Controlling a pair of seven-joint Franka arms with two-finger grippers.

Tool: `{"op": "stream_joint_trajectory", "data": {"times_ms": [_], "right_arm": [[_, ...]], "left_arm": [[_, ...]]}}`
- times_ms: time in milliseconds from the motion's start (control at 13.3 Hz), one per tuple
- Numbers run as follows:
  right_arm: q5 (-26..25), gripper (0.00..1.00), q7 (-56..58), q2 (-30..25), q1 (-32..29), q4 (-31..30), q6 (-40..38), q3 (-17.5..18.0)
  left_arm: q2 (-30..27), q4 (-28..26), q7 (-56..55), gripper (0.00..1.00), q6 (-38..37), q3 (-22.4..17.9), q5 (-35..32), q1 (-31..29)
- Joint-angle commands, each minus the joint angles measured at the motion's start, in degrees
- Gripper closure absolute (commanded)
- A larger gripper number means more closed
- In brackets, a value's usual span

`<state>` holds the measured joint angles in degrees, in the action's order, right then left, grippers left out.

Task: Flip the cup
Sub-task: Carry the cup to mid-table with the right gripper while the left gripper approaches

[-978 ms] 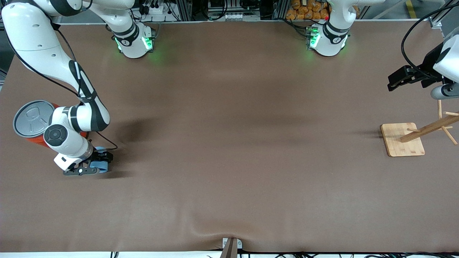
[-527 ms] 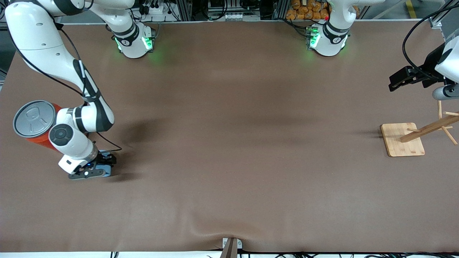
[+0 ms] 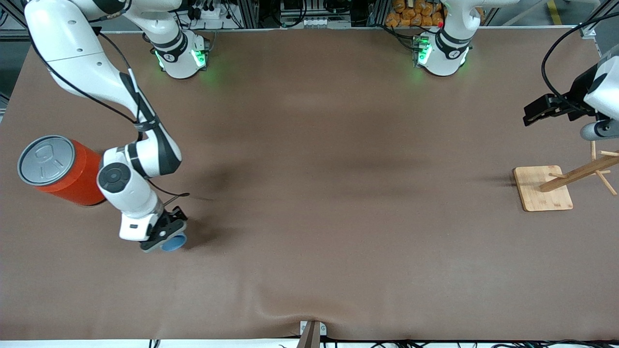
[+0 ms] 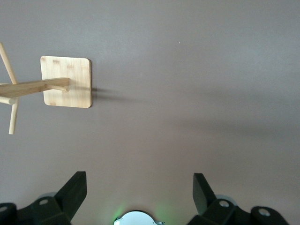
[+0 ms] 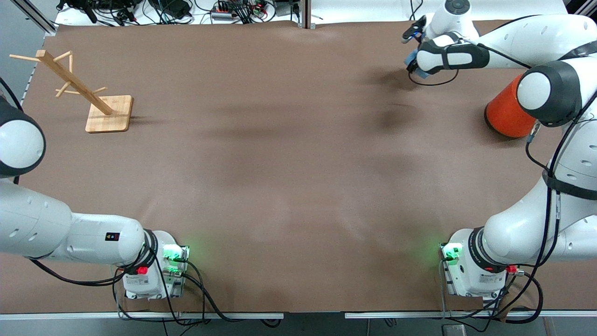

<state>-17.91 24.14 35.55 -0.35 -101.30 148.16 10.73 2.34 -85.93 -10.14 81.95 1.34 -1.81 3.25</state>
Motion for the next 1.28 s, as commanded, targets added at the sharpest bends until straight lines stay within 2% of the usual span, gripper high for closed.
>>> {"op": "stream_joint_trajectory", "data": {"times_ms": [0, 151, 376, 527, 677, 753, 828, 978, 1204], "right_arm": [[-0.81, 0.43, 9.49, -0.48, 0.08, -0.65, -0.15, 4.64], [-0.72, 0.46, 11.02, -0.48, 4.72, -0.74, -1.46, 5.35], [-0.20, 0.47, 10.75, -0.22, 13.95, 0.05, -7.78, 5.44], [-0.11, 0.47, 10.67, 1.01, 19.22, 0.75, -9.47, 5.35], [-0.02, 0.47, 10.84, 1.10, 23.01, 0.84, -10.08, 5.35], [0.07, 0.39, 10.67, 1.27, 24.33, 1.10, -10.17, 5.35], [0.85, 0.00, 10.06, 1.80, 25.65, 2.32, -10.61, 5.35], [2.70, 0.00, 8.04, 1.89, 26.46, 4.87, -14.98, 5.27], [2.88, 0.00, 7.50, 0.84, 27.16, 10.84, -27.01, 5.44]], "left_arm": [[0.91, 0.50, -0.23, 0.00, -0.12, 0.15, 0.32, 0.09], [1.44, 0.58, -0.23, 0.00, -0.12, 0.15, 1.54, 0.09], [4.24, 0.50, -0.05, 0.00, -0.21, 0.15, 3.12, -0.26], [7.40, 0.32, -0.14, 0.00, -0.30, 0.06, 8.11, -1.23], [11.18, 0.41, -0.14, 0.00, -0.21, 0.06, 16.09, -2.72], [14.07, 0.49, -0.05, 0.00, 0.40, -0.03, 21.18, -3.51], [16.27, 0.41, -0.05, 0.00, 1.62, -0.03, 24.54, -3.52], [20.23, 0.41, 0.04, 0.00, 4.35, 0.15, 28.16, -2.64], [25.15, 0.58, 0.48, 0.00, 6.46, 0.33, 35.18, -0.80]]}}
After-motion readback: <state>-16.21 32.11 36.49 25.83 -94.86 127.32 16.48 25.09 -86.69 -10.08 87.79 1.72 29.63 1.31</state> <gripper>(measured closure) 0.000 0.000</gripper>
